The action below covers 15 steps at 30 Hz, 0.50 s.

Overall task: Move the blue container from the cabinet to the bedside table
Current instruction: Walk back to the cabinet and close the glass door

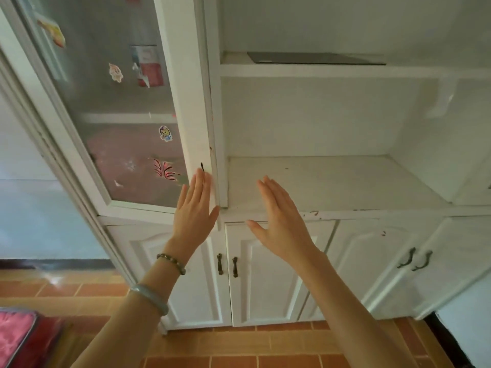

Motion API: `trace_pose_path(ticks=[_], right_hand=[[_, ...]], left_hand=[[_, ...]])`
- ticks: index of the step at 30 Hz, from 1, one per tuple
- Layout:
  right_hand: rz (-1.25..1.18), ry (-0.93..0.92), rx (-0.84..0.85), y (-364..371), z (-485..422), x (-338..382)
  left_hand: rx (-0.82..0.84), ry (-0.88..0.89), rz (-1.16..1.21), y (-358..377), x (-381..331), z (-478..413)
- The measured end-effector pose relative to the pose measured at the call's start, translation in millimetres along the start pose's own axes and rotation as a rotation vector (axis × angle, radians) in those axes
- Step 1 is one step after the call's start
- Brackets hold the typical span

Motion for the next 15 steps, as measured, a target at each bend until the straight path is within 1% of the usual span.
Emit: trace_pose_path(ticks=[6, 15], right_hand=[[0.007, -0.030, 0.034, 18.6, -26.3, -12.5], [0.008, 0.000, 0.005, 34.7, -52.4, -33.5]], left_hand=[[0.038, 0.002, -0.049, 14.2, 5.9, -16.8], [0.067, 0.005, -0.078, 37.5, 9.3, -47.2]])
Point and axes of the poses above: each hand's wrist, its own z-axis away from the middle knuckle, its own y-axis out of the palm, x = y × z, the point moved 6 cm from there along -z, towards the middle knuckle, and after that the axes turned 12 degrees about -z, right-handed, at the moved point
